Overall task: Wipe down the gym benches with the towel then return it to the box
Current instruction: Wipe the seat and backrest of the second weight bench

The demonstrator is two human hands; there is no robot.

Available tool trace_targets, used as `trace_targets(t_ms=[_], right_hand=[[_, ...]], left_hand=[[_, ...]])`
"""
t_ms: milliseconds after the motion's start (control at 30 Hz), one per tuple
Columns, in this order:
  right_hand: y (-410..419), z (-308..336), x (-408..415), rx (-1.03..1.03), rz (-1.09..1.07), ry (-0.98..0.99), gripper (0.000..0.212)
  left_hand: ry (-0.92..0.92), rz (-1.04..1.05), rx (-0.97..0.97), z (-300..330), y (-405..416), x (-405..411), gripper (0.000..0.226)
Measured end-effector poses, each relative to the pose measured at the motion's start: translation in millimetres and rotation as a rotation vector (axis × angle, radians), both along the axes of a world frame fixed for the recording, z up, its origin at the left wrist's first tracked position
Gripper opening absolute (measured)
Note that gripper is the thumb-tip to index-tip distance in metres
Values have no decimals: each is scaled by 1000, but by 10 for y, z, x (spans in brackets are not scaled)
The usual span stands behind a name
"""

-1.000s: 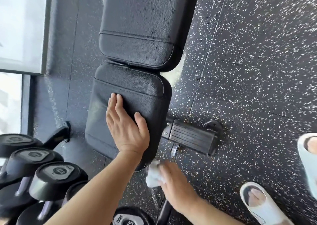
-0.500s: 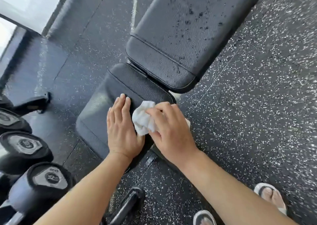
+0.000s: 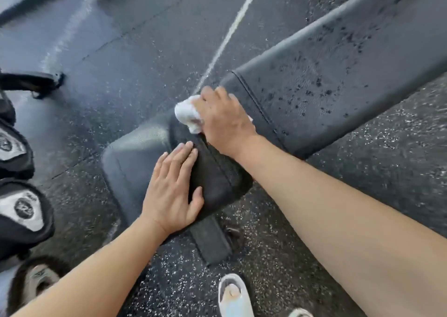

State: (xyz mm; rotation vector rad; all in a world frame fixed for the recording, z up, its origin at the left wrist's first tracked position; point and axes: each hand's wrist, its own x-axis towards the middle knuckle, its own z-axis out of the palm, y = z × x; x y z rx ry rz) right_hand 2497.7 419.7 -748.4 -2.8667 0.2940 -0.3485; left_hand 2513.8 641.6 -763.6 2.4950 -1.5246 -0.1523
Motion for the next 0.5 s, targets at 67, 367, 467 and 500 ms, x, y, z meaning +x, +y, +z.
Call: trace_targets(t_ms=[67, 367, 467, 500], right_hand=[[-330, 136, 367, -41, -98, 23, 38], [-706, 16, -244, 114, -270, -68, 36], [-660, -9, -345, 59, -314, -54, 37], [-665, -6, -356, 29, -307, -49, 37]], left_hand=[[22, -6, -2, 3, -2, 22, 81], [58, 5, 27, -17, 32, 26, 84], [53, 3, 19, -14, 21, 30, 84], [51, 3, 18, -17, 25, 25, 84]])
